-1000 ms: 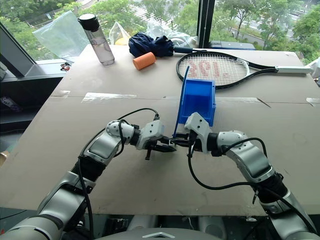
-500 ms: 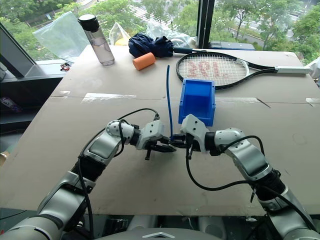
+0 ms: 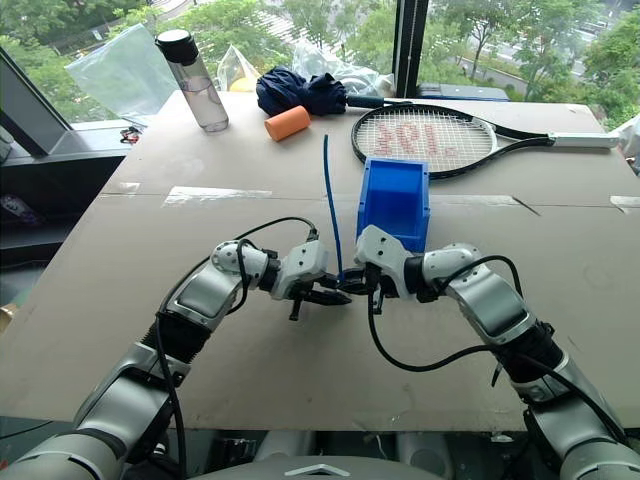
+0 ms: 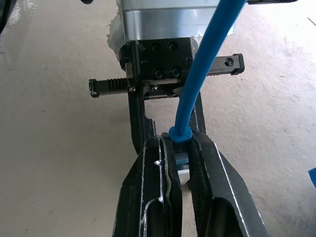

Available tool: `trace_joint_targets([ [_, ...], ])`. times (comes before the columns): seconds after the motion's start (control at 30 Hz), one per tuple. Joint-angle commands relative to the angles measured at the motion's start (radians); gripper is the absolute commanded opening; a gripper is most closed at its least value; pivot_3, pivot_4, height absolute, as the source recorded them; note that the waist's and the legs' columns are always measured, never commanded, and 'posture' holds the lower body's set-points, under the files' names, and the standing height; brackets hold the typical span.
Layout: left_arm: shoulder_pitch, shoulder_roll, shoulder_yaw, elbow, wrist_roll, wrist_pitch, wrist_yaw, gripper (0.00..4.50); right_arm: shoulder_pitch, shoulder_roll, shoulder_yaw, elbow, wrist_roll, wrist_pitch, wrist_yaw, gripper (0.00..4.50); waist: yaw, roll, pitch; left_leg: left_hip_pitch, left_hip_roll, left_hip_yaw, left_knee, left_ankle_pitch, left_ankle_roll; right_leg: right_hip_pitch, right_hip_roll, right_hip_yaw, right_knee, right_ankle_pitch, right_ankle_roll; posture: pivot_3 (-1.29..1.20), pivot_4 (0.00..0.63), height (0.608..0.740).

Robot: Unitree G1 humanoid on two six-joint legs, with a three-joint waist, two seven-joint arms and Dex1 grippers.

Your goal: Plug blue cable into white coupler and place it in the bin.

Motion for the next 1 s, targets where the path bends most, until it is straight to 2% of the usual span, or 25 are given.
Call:
trace_joint_targets([
  [0.03, -0.009, -0.006, -0.006, -0.036, 0.004, -0.003, -0.003, 0.55, 0.029, -0.013, 0.133, 0.085, -0.076, 0.080, 0.027, 0.00, -0.001, 0.000, -0.002, 0.000, 0.000, 0.000, 0.000, 0.000, 0.000, 0.000, 0.000, 0.000, 0.000, 0.000, 0.000, 0.00, 0.150, 0.740],
  [0.2, -0.006, -0.018, -0.004, -0.031, 0.012, -0.011, 0.001, 0.55, 0.059, -0.002, 0.154, 0.092, -0.111, 0.100, 0.005, 0.00, -0.001, 0.002, -0.010, 0.001, 0.000, 0.000, 0.000, 0.000, 0.000, 0.000, 0.000, 0.000, 0.001, 0.000, 0.000, 0.00, 0.150, 0.740],
  [0.27, -0.005, -0.024, -0.001, -0.031, 0.013, -0.012, 0.007, 0.55, 0.070, 0.010, 0.135, 0.092, -0.116, 0.091, -0.017, 0.00, -0.001, 0.002, -0.013, 0.001, 0.000, 0.000, 0.000, 0.000, 0.000, 0.000, 0.001, 0.000, 0.001, 0.000, 0.000, 0.00, 0.150, 0.740],
  [0.33, -0.005, -0.026, 0.017, -0.038, -0.004, 0.006, 0.013, 0.55, 0.080, 0.053, 0.058, 0.077, -0.084, 0.071, -0.069, 0.00, -0.001, 0.001, -0.016, 0.002, 0.001, 0.000, 0.000, 0.000, 0.000, 0.000, 0.001, 0.000, 0.002, 0.000, 0.000, 0.00, 0.150, 0.740],
  [0.4, 0.009, -0.024, 0.060, -0.086, -0.055, 0.048, 0.021, 1.59, 0.107, 0.094, -0.037, 0.029, -0.039, 0.052, -0.116, 0.00, -0.001, 0.002, -0.016, 0.002, 0.002, 0.000, 0.000, 0.000, 0.000, 0.000, 0.002, 0.000, 0.004, 0.000, 0.000, 0.00, 0.150, 0.740],
  [0.47, 0.039, -0.009, 0.116, -0.163, -0.120, 0.114, 0.035, 2.42, 0.139, 0.138, -0.134, -0.030, 0.005, 0.054, -0.172, 0.00, -0.001, 0.003, -0.015, 0.002, 0.002, -0.001, 0.000, 0.000, 0.000, 0.000, 0.002, 0.000, 0.005, 0.000, 0.000, 0.00, 0.150, 0.740],
  [0.6, 0.173, 0.045, 0.246, -0.351, -0.207, 0.229, 0.123, 4.33, 0.180, 0.208, -0.338, -0.180, 0.151, 0.191, -0.286, 0.00, -0.004, 0.005, -0.013, -0.001, 0.003, -0.002, 0.000, 0.000, 0.000, -0.005, 0.002, 0.002, 0.008, 0.000, 0.000, 0.00, 0.150, 0.740],
  [0.63, 0.206, 0.054, 0.279, -0.396, -0.233, 0.268, 0.151, 4.49, 0.185, 0.217, -0.379, -0.213, 0.180, 0.226, -0.313, 0.00, -0.004, 0.005, -0.012, -0.001, 0.004, -0.002, 0.000, 0.000, 0.000, -0.007, 0.002, 0.004, 0.010, 0.000, 0.000, 0.00, 0.150, 0.740],
  [0.73, 0.292, 0.081, 0.375, -0.514, -0.304, 0.348, 0.221, 4.49, 0.177, 0.220, -0.489, -0.291, 0.263, 0.374, -0.393, 0.00, 0.000, 0.005, -0.010, -0.002, 0.004, -0.003, -0.001, 0.000, 0.000, -0.008, 0.002, 0.003, 0.009, 0.000, 0.000, 0.00, 0.150, 0.740],
  [0.83, 0.353, 0.084, 0.467, -0.606, -0.371, 0.391, 0.287, 4.50, 0.061, 0.257, -0.635, -0.270, 0.334, 0.514, -0.516, 1.15, 0.002, 0.006, -0.007, -0.002, 0.004, -0.003, -0.001, 0.000, 0.000, -0.008, 0.001, 0.003, 0.009, 0.000, 0.000, 0.00, 0.150, 0.740],
  [0.87, 0.371, 0.090, 0.480, -0.628, -0.381, 0.397, 0.295, 4.50, 0.015, 0.263, -0.671, -0.238, 0.343, 0.545, -0.549, 1.68, 0.002, 0.006, -0.006, -0.002, 0.004, -0.002, -0.001, 0.000, 0.000, -0.008, 0.001, 0.004, 0.008, 0.000, 0.000, 0.00, 0.150, 0.740],
  [0.9, 0.390, 0.098, 0.483, -0.644, -0.386, 0.396, 0.295, 4.50, -0.037, 0.264, -0.698, -0.191, 0.352, 0.564, -0.567, 1.94, 0.002, 0.006, -0.006, -0.002, 0.003, -0.002, 0.000, 0.000, 0.000, -0.008, 0.001, 0.004, 0.008, 0.000, 0.000, 0.00, 0.150, 0.740],
  [1.0, 0.421, 0.103, 0.476, -0.673, -0.388, 0.383, 0.320, 4.50, -0.190, 0.240, -0.722, 0.018, 0.323, 0.555, -0.599, 3.35, 0.002, 0.007, -0.006, -0.001, 0.002, 0.001, -0.001, 0.000, 0.000, -0.008, 0.001, 0.004, 0.008, 0.000, -0.001, 0.00, 0.150, 0.740],
])
